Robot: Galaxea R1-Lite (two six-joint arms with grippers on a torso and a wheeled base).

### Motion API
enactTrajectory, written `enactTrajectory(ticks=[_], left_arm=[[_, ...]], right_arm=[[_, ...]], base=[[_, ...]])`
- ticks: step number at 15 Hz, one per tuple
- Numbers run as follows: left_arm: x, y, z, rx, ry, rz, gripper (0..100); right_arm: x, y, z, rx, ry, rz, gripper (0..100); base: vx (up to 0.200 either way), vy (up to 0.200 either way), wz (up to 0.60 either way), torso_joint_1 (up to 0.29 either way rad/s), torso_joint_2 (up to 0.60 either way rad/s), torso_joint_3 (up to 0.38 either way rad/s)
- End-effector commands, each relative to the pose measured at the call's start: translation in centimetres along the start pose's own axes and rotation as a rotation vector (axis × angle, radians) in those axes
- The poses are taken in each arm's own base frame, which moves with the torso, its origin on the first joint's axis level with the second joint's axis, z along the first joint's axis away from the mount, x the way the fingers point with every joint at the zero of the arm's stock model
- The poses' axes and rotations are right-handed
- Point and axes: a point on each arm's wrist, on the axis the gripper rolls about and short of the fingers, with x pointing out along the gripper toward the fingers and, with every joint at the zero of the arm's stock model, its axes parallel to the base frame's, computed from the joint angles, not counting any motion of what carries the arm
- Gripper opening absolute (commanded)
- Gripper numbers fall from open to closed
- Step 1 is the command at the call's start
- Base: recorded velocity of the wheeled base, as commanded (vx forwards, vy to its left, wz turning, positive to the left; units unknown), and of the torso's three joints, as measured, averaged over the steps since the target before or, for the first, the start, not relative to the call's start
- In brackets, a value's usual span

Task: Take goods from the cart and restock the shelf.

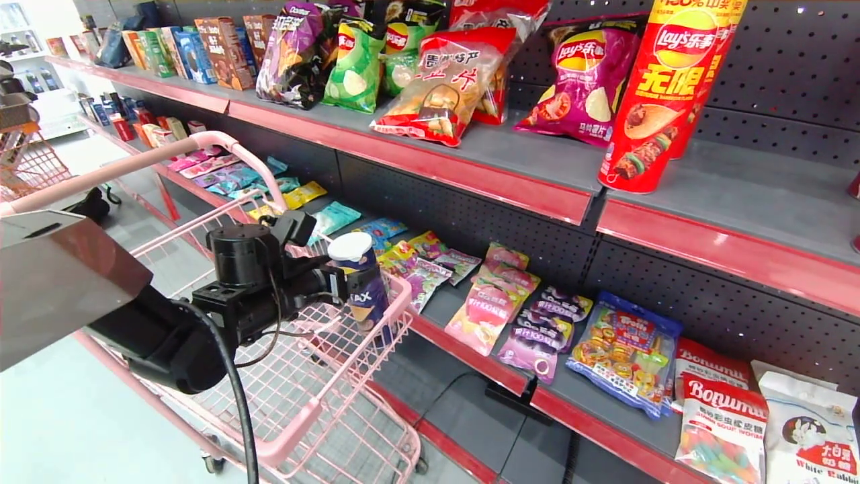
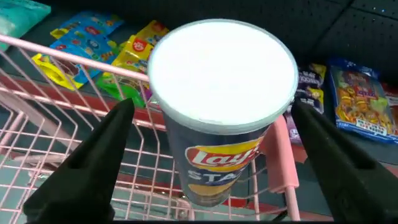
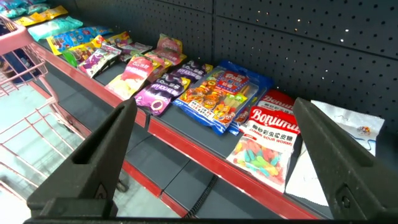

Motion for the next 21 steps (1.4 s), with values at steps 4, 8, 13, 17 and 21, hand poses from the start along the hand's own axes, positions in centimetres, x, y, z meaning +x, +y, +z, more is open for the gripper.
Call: enactTrajectory(ticks=[4, 8, 13, 17, 21], left_arm=[[1.7, 0.1, -1.0, 0.027, 0.016, -0.006, 100], [2.1, -0.4, -1.7, 0.034, 0.031, -0.012, 0], [0.1, -0.9, -0.1, 0.033, 0.03, 0.005, 0], [-5.7, -1.1, 5.0, 0.022, 0.001, 0.049, 0], [-12.0, -1.6, 9.4, 0.025, -0.065, 0.099, 0]], right_arm=[[0.0, 0.0, 0.0, -0.001, 0.002, -0.001, 100], [0.0, 0.0, 0.0, -0.002, 0.002, 0.001, 100], [0.0, 0.0, 0.0, -0.007, 0.002, 0.001, 100], [0.0, 0.0, 0.0, -0.007, 0.002, 0.001, 100], [0.0, 0.0, 0.0, -0.005, 0.002, 0.001, 100]], base=[[0.0, 0.0, 0.0, 0.0, 0.0, 0.0], [0.0, 0.0, 0.0, 0.0, 0.0, 0.0], [0.0, 0.0, 0.0, 0.0, 0.0, 0.0], [0.0, 0.0, 0.0, 0.0, 0.0, 0.0], [0.0, 0.0, 0.0, 0.0, 0.0, 0.0]])
